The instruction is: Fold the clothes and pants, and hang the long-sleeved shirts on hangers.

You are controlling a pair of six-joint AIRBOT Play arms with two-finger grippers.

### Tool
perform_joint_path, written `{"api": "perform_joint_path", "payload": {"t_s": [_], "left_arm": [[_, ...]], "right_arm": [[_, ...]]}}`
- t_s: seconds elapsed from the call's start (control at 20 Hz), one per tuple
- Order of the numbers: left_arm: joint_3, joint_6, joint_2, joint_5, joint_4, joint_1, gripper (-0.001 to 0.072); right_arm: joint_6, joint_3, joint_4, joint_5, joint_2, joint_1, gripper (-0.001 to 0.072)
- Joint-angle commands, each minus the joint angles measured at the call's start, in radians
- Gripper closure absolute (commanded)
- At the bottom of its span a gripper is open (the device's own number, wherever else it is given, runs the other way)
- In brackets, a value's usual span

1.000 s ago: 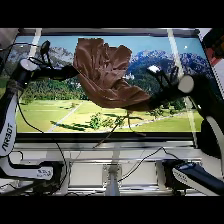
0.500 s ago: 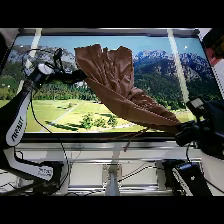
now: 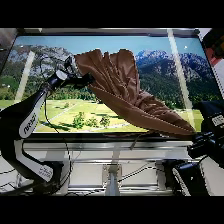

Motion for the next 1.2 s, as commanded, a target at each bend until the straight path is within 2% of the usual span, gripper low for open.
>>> {"api": "perform_joint_path", "payload": {"t_s": [0.0, 0.1, 0.25, 0.35, 0.5, 0.75, 0.85, 0.9, 0.95, 1.0, 1.05, 1.15], "left_arm": [[0.0, -0.033, -0.014, 0.035, 0.011, 0.034, -0.0009], [0.0, -0.113, -0.014, 0.035, 0.011, 0.068, -0.0009], [0.0, -0.116, -0.016, 0.109, 0.011, 0.078, -0.0009], [0.0, -0.117, -0.029, 0.135, 0.01, 0.066, -0.0009], [0.0, -0.189, -0.065, 0.124, 0.007, 0.045, -0.0005], [0.0, -0.191, -0.094, 0.178, -0.019, 0.029, 0.0018], [0.0, -0.191, -0.107, 0.219, -0.065, 0.021, 0.0156], [0.0, -0.191, -0.114, 0.237, -0.067, 0.015, 0.0162], [0.0, -0.191, -0.118, 0.239, -0.067, 0.015, 0.0261], [0.0, -0.191, -0.12, 0.235, -0.066, 0.015, 0.0397], [0.0, -0.191, -0.121, 0.236, -0.067, 0.015, 0.0691], [0.0, -0.191, -0.121, 0.237, -0.067, 0.015, 0.0693]], "right_arm": [[-0.007, -0.001, -0.132, 0.107, 0.007, 0.0, 0.0681], [-0.034, 0.0, -0.238, 0.11, 0.007, 0.0, 0.0681], [-0.041, 0.043, -0.368, 0.134, 0.007, 0.0, 0.0681], [-0.041, 0.08, -0.388, 0.133, 0.007, 0.0, 0.0681], [-0.041, 0.125, -0.391, 0.132, 0.007, 0.0, 0.0681], [-0.059, 0.165, -0.412, 0.184, 0.007, 0.0, 0.0681], [-0.058, 0.18, -0.421, 0.222, 0.008, 0.0, 0.0681], [-0.058, 0.188, -0.421, 0.221, 0.008, 0.0, 0.0681], [-0.058, 0.19, -0.423, 0.22, 0.008, 0.0, 0.0681], [-0.058, 0.19, -0.424, 0.221, 0.008, 0.0, 0.0681], [-0.058, 0.19, -0.424, 0.22, 0.008, 0.0, 0.0681], [-0.058, 0.19, -0.423, 0.22, 0.008, 0.0, 0.0681]]}}
